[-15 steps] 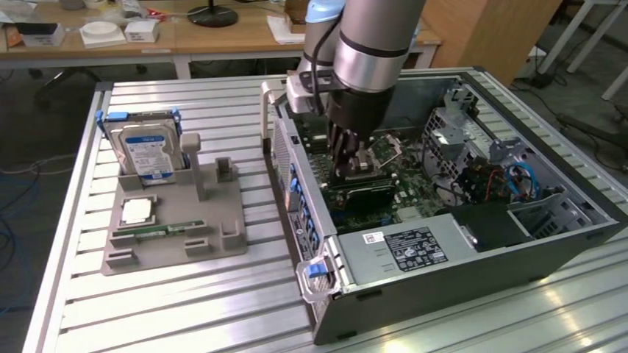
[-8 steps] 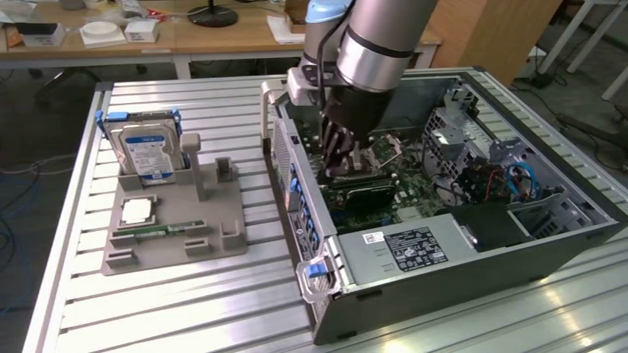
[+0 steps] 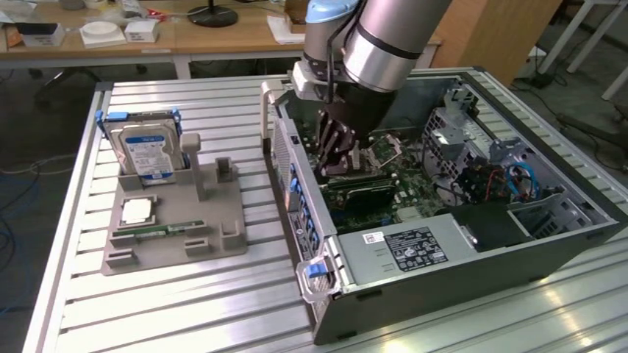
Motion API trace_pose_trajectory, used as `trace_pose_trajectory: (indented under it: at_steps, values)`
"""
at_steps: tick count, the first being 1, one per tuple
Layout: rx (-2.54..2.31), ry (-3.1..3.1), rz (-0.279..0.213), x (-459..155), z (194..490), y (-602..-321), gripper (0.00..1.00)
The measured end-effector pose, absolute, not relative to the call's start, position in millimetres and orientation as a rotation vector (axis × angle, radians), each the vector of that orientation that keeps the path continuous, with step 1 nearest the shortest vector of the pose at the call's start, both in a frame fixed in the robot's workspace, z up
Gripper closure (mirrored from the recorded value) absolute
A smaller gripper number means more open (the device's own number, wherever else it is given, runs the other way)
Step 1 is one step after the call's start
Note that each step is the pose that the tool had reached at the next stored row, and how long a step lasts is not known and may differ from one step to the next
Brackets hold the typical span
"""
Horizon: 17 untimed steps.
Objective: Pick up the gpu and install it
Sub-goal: 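Press down on the gpu until it lock into place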
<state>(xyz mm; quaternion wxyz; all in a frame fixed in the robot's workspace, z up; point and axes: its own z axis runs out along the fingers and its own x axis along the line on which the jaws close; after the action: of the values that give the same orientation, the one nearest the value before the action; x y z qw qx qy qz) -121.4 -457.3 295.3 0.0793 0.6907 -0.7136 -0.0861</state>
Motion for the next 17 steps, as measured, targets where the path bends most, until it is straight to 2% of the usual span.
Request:
trace_pose_trajectory:
  at_steps: [17]
  values:
    - [2.06, -2.13, -0.265, -119.8, 293.5, -457.1, 0.9]
